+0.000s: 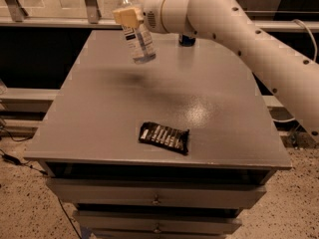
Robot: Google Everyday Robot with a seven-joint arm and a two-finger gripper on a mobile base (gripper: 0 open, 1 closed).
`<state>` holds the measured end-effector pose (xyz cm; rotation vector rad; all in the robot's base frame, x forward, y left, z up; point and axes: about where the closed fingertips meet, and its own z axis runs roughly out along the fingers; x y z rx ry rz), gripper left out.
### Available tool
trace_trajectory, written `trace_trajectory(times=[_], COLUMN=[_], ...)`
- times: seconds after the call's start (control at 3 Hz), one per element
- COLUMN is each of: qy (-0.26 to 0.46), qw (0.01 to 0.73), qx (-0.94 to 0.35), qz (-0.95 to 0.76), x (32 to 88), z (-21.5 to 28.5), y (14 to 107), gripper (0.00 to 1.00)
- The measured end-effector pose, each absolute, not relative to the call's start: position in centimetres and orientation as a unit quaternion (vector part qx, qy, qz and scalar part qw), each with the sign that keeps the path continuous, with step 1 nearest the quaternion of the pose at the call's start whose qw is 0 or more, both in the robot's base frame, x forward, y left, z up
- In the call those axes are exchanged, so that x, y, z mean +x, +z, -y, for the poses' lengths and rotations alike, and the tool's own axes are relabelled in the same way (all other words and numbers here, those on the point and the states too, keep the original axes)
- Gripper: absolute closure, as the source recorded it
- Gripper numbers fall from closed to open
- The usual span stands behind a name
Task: Place blue plastic bottle upright
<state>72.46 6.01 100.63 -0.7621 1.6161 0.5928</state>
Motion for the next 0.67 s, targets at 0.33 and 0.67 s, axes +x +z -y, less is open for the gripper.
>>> trace_trajectory(times=[0.33,0.67], qy=[0.259,0.259], qw=[0.604,0.604], qx=[-0.365,-0.365], qz=[-0.659,-0.659], x=[70.71,70.71], z=[-9.04,-9.04], y=[102.16,102.16], gripper=[1.0,1.0])
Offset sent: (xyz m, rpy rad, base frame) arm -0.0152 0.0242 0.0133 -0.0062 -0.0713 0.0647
